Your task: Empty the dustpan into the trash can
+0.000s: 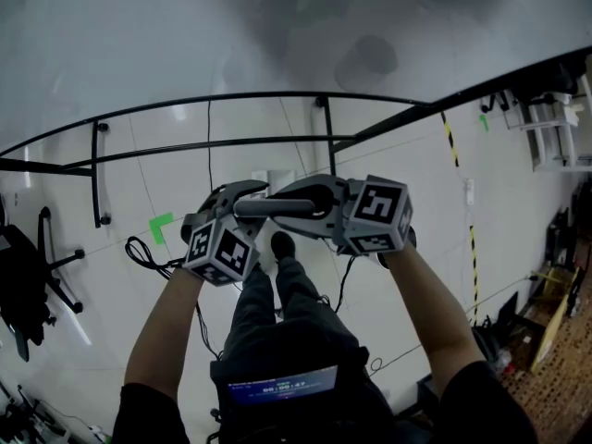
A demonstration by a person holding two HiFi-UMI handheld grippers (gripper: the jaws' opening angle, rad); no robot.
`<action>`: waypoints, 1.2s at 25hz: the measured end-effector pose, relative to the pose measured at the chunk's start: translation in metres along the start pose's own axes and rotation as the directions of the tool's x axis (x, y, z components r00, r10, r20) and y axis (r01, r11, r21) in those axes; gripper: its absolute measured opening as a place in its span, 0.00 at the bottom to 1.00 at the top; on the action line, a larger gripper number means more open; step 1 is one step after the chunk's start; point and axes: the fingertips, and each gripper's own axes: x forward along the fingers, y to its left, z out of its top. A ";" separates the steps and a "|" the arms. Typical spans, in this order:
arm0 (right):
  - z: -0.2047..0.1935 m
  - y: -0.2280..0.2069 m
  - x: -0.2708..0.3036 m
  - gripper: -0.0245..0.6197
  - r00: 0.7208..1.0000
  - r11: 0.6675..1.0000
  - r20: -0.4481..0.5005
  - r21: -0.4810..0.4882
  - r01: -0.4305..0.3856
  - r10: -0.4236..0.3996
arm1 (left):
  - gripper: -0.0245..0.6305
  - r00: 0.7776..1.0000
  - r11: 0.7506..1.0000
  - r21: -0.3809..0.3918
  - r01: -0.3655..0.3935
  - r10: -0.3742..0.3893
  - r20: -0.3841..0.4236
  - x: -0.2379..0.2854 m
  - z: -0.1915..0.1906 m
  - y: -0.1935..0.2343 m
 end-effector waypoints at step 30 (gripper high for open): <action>-0.021 0.021 0.063 0.24 0.995 0.992 -0.006 0.082 -0.096 0.097 | 0.16 0.999 0.997 -0.068 -0.033 0.033 0.001 -0.029 -0.061 -0.004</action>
